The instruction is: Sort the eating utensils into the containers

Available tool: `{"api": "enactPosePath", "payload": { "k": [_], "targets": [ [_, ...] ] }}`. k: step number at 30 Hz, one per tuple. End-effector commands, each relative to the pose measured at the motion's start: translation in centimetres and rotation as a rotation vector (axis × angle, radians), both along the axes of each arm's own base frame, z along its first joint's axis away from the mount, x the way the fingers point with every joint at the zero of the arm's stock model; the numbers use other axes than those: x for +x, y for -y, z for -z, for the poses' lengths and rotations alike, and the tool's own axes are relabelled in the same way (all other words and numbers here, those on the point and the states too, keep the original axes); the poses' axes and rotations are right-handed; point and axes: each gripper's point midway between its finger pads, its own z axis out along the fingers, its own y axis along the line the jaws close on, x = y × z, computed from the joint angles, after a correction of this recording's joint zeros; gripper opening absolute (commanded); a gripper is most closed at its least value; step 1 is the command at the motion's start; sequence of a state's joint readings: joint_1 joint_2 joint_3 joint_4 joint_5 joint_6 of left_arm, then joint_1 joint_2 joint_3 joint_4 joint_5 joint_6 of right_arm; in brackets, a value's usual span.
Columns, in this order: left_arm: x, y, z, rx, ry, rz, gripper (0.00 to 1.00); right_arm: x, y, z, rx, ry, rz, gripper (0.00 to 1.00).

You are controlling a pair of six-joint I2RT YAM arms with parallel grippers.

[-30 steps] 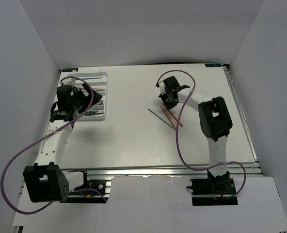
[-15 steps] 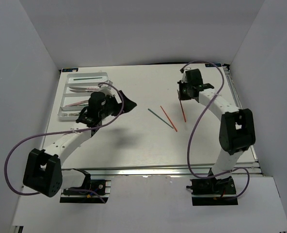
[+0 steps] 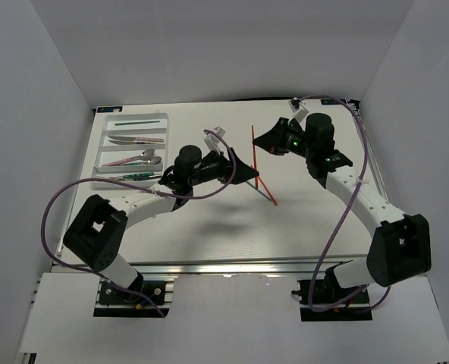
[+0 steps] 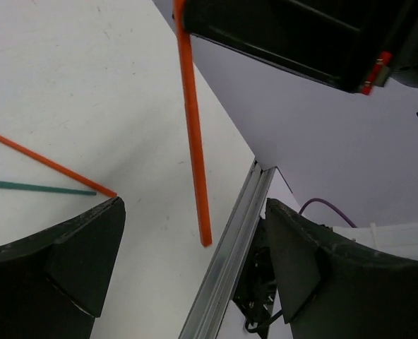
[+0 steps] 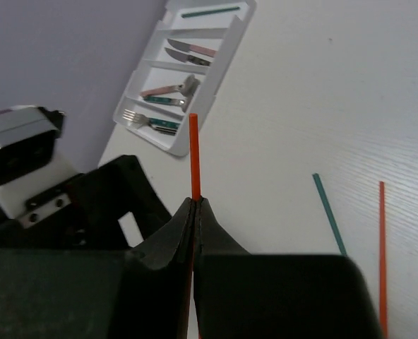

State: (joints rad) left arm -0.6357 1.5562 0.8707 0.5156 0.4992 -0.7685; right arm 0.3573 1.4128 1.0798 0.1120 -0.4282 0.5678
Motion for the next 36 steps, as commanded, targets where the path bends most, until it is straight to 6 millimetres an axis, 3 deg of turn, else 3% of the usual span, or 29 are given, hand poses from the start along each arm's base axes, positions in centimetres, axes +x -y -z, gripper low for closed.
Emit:
{"api": "enactPosePath", "payload": {
  "k": [1, 4, 8, 9, 12, 13, 14, 15, 17, 18, 20, 21, 23, 25, 30, 36],
  "targets": [
    [-0.4, 1.6, -3.5, -0.077, 0.076, 0.053, 0.89, -1.3, -1.5, -4.5, 0.108, 0.087, -0.067, 0.00],
    [0.0, 2.2, -3.6, -0.094, 0.073, 0.052, 0.81, -2.2, -2.3, -4.9, 0.119, 0.092, -0.095, 0.00],
    [0.9, 2.9, -4.2, -0.105, 0.074, 0.050, 0.51, -2.7, -3.2, -4.5, 0.120, 0.085, -0.120, 0.00],
    [1.1, 3.2, -4.5, -0.107, 0.077, 0.052, 0.27, -2.9, -3.4, -4.3, 0.121, 0.080, -0.129, 0.00],
    [2.4, 3.0, -4.7, -0.076, 0.084, -0.008, 0.00, -2.2, -2.6, -3.5, 0.096, 0.080, -0.095, 0.03],
    [3.0, 2.5, -3.5, -0.022, 0.044, -0.049, 0.00, -1.9, -2.0, -3.6, 0.088, 0.086, -0.072, 0.64],
    [4.4, 1.6, -3.4, 0.021, 0.062, -0.136, 0.00, -1.0, -0.4, -3.1, 0.066, 0.069, -0.019, 0.89],
    [4.5, 1.2, -3.1, 0.046, 0.051, -0.141, 0.00, -0.5, 0.8, -2.9, 0.057, 0.061, 0.016, 0.89],
    [8.1, -2.3, -1.7, 0.127, -0.026, -0.335, 0.00, 0.8, 4.8, -2.8, 0.037, 0.059, 0.128, 0.89],
    [10.9, -5.7, -1.1, 0.138, -0.072, -0.451, 0.00, 0.8, 6.4, -2.9, 0.020, 0.055, 0.186, 0.89],
    [14.2, -10.6, -0.3, 0.134, -0.202, -0.633, 0.00, 1.3, 9.5, -2.2, -0.016, 0.052, 0.274, 0.89],
    [16.7, -15.1, 0.1, 0.116, -0.256, -0.759, 0.00, 0.8, 10.0, -2.4, -0.023, 0.057, 0.288, 0.89],
    [19.5, -18.9, 0.6, 0.082, -0.362, -0.873, 0.00, 0.5, 10.5, -1.7, -0.044, 0.059, 0.285, 0.89],
    [23.2, -24.3, 0.3, 0.117, -0.395, -1.069, 0.00, 0.1, 10.5, -1.1, -0.062, 0.046, 0.274, 0.89],
    [27.4, -31.3, 1.6, 0.123, -0.517, -1.328, 0.00, -1.2, 10.3, 0.6, -0.075, 0.032, 0.238, 0.89],
    [31.0, -36.3, 4.6, -0.065, -0.626, -1.528, 0.00, -2.3, 10.3, 1.6, -0.107, 0.011, 0.209, 0.89]
  ]
}}
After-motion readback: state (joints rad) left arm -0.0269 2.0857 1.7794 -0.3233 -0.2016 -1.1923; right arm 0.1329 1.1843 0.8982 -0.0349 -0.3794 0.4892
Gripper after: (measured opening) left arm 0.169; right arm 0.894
